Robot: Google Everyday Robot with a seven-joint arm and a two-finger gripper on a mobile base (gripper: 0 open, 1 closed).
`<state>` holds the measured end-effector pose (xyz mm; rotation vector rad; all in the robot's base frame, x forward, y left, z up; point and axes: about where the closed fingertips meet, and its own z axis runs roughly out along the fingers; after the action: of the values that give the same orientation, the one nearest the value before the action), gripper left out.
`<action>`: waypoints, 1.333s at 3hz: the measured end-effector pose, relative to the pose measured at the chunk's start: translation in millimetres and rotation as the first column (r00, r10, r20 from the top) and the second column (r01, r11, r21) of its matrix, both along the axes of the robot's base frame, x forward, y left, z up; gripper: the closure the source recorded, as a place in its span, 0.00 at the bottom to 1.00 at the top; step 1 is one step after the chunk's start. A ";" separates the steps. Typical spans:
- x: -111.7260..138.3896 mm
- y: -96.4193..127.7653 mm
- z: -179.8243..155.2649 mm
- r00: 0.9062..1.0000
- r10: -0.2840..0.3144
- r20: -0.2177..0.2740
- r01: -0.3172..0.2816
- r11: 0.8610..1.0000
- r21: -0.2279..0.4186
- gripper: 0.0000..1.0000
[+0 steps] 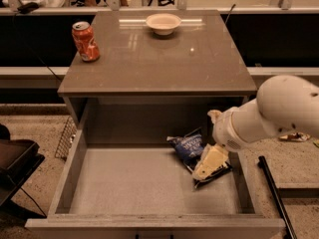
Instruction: Pick blue chip bag from top drawer and place on counter
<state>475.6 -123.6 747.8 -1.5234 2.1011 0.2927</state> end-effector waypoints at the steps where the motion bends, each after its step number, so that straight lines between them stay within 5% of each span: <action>1: 11.7 11.1 -45.7 1.000 -0.006 -0.007 0.006 1.000 0.026 0.00; 2: 23.7 16.3 -81.5 0.999 -0.014 -0.031 0.014 1.000 0.014 0.00; 4: 30.7 23.7 -110.8 0.997 -0.033 -0.067 0.031 0.999 -0.029 0.39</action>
Offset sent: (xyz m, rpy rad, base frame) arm 0.0422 0.0209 -0.1294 -0.0128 0.0695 -0.0345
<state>506.3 -99.9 637.0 -1.5143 2.1882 0.3090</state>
